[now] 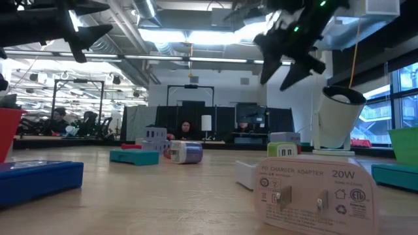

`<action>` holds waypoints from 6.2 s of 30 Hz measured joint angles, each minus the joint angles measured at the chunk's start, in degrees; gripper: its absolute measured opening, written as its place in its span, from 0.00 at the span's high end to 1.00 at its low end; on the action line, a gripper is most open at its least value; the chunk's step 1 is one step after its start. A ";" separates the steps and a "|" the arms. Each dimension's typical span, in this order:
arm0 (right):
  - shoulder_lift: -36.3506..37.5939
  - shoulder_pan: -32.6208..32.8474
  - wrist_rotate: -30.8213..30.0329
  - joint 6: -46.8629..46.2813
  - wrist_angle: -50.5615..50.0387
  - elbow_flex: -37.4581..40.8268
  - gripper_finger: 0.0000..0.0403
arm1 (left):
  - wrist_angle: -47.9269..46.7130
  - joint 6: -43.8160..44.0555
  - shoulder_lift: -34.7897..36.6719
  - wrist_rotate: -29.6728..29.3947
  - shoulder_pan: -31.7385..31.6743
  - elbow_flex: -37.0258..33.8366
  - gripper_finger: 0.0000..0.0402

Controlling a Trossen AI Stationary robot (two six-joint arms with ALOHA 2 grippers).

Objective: Pick & Place Office items
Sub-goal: Put the light blue power adapter into the green bin, then put the red power adapter into the green bin

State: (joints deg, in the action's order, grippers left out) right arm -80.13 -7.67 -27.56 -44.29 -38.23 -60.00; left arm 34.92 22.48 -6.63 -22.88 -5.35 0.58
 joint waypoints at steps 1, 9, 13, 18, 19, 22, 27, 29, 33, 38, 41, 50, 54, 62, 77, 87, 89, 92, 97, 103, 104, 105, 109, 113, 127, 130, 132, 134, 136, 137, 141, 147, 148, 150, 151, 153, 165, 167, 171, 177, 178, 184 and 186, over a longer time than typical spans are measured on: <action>-1.41 -0.71 0.79 0.04 -0.49 -0.41 0.18 | -0.31 0.71 0.00 0.03 0.00 0.00 0.46; -9.69 -6.49 7.45 -0.24 -0.79 -0.56 0.04 | -2.29 3.91 0.00 4.67 0.00 0.00 0.45; -13.19 -8.72 7.31 0.33 -0.86 -0.56 0.03 | -2.53 3.93 0.00 5.54 -0.01 0.00 0.46; -16.53 -10.46 10.64 1.31 -0.93 -0.56 0.05 | -2.59 3.91 0.00 5.56 -0.01 0.00 0.46; -17.05 -10.64 10.82 1.43 -0.85 -0.56 0.05 | -2.59 3.88 0.00 5.56 -0.01 0.00 0.46; -18.22 -11.28 11.09 1.50 -0.88 -0.56 0.05 | -2.59 3.82 0.00 5.55 0.00 0.00 0.45; -18.76 -12.18 12.20 2.63 -0.93 -0.56 0.05 | -2.59 3.80 0.00 4.71 0.00 0.00 0.46; -18.76 -12.30 12.18 2.77 -0.84 -0.56 0.07 | -2.59 3.80 0.00 4.62 -0.01 0.00 0.46; -18.76 -12.80 12.18 2.79 -0.86 -0.56 0.13 | -2.59 3.80 0.02 4.60 -0.01 0.00 0.45; -18.81 -13.54 12.20 2.96 -0.86 -0.56 0.25 | -2.59 3.78 0.00 4.57 -0.02 0.00 0.46; -18.81 -13.94 12.20 3.01 -0.86 -0.56 0.32 | -2.61 3.82 0.01 4.57 0.00 0.00 0.46; -18.81 -14.09 14.11 3.03 -0.79 -0.56 0.46 | -2.61 3.96 0.00 5.55 -0.02 0.00 0.46; -18.81 -13.94 14.61 3.17 -0.81 -0.56 0.42 | -2.63 4.21 0.00 7.67 -0.01 0.00 0.46; -15.00 -13.04 15.29 3.14 -1.33 -0.51 0.48 | -2.67 5.48 0.00 9.69 -0.02 0.00 0.46; 7.70 6.17 24.96 -6.81 -17.34 -0.54 0.46 | -2.65 5.30 0.01 3.29 0.00 0.00 0.46; 10.37 25.12 25.75 -34.61 -38.56 1.89 0.46 | -4.01 3.90 0.00 -0.67 -0.01 -0.02 0.46; 10.37 27.11 27.14 -38.32 -37.86 4.79 0.46 | -3.99 3.88 0.00 -0.67 -0.02 -0.02 0.46; 10.37 28.92 30.44 -43.15 -36.11 10.35 0.46 | -3.93 3.78 0.00 -0.67 -0.02 -0.02 0.46; 10.37 29.84 31.89 -47.72 -29.57 16.64 0.46 | -3.94 3.78 0.00 -0.64 -0.01 -0.02 0.46; 10.37 29.86 29.48 -51.09 -25.21 21.31 0.45 | -3.94 4.00 0.00 -0.54 -0.02 -0.02 0.46; 10.37 29.86 29.10 -51.57 -25.23 21.70 0.44 | -3.94 4.51 0.00 -0.52 0.00 -0.02 0.46; 10.37 29.86 28.81 -52.06 -25.35 21.85 0.42 | -3.93 5.28 0.00 -0.52 -0.01 -0.02 0.46; 10.37 29.86 28.42 -52.35 -25.40 21.58 0.34 | -3.94 6.18 0.00 -0.50 0.00 -0.02 0.46; 10.37 29.86 27.34 -50.86 -26.47 19.43 0.27 | -3.97 6.21 0.00 -0.54 0.00 -0.02 0.45; 10.35 27.60 -1.25 -47.24 -28.20 3.70 0.18 | -6.08 6.99 0.00 -1.65 -0.02 -0.02 0.45; 9.44 23.42 -5.22 -44.43 -24.18 4.08 0.19 | -6.06 7.51 0.00 -1.57 0.00 -0.02 0.45; 8.26 20.34 -5.91 -41.67 -21.04 4.50 0.19 | -6.09 8.57 0.01 -1.39 0.00 -0.02 0.45; 6.82 17.19 -5.94 -37.77 -16.57 4.54 0.18 | -6.52 8.76 0.00 -1.41 0.00 -0.02 0.45; 4.81 14.04 -4.12 -33.24 -13.54 4.60 0.16 | -6.46 8.74 0.00 -1.46 0.00 -0.02 0.45; 3.68 12.46 -2.88 -30.44 -12.04 4.60 0.15 | -6.52 8.74 0.00 -1.58 0.00 -0.02 0.45; -1.46 6.77 0.00 -22.56 -10.21 4.62 0.12 | -6.59 8.79 -0.02 -1.41 0.00 -0.02 0.45; -8.97 -0.65 2.70 -19.02 -7.38 4.63 0.10 | -6.58 8.87 -0.02 0.30 0.00 -0.02 0.46; -10.18 -1.82 3.75 -17.48 -5.67 4.64 0.10 | -6.66 8.87 -0.02 0.29 0.00 -0.02 0.46; -12.47 -3.69 5.87 -14.11 -1.72 4.64 0.10 | -6.72 8.87 -0.02 0.28 0.00 -0.02 0.46; -13.52 -4.51 6.90 -12.56 -0.06 4.64 0.10 | -6.77 8.84 -0.02 0.28 0.00 -0.02 0.46; -15.40 -6.04 9.20 -10.07 3.06 4.64 0.10 | -6.96 8.85 -0.04 0.29 0.00 -0.02 0.46; -18.52 -10.53 11.58 -5.80 4.23 4.64 0.12 | -8.88 8.74 -0.04 0.27 0.00 -0.02 0.46; -18.77 -10.55 12.32 -5.79 4.29 4.64 0.15 | -9.17 8.74 -0.04 0.27 -0.01 -0.02 0.46; -20.91 -10.62 14.38 -5.77 4.65 4.62 0.23 | -9.54 8.72 -0.04 0.27 -0.01 -0.02 0.45; -21.95 -10.36 16.18 -6.06 4.92 4.47 0.34 | -9.54 8.74 -0.04 0.53 0.00 -0.02 0.46; -21.80 -10.27 16.20 -6.06 4.99 4.48 0.34 | -9.53 8.74 -0.04 0.51 0.00 -0.02 0.46; -19.45 -8.72 18.54 -6.40 4.11 4.76 0.34 | -9.52 8.74 -0.04 0.51 -0.02 -0.02 0.46; -17.70 -7.55 18.26 -7.69 3.89 4.75 0.34 | -9.53 8.74 -0.04 0.49 0.00 -0.02 0.46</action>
State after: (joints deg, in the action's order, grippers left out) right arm -97.83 -15.21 -9.30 -51.98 -34.35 -55.24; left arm 25.39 31.22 -6.68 -22.39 -5.35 0.56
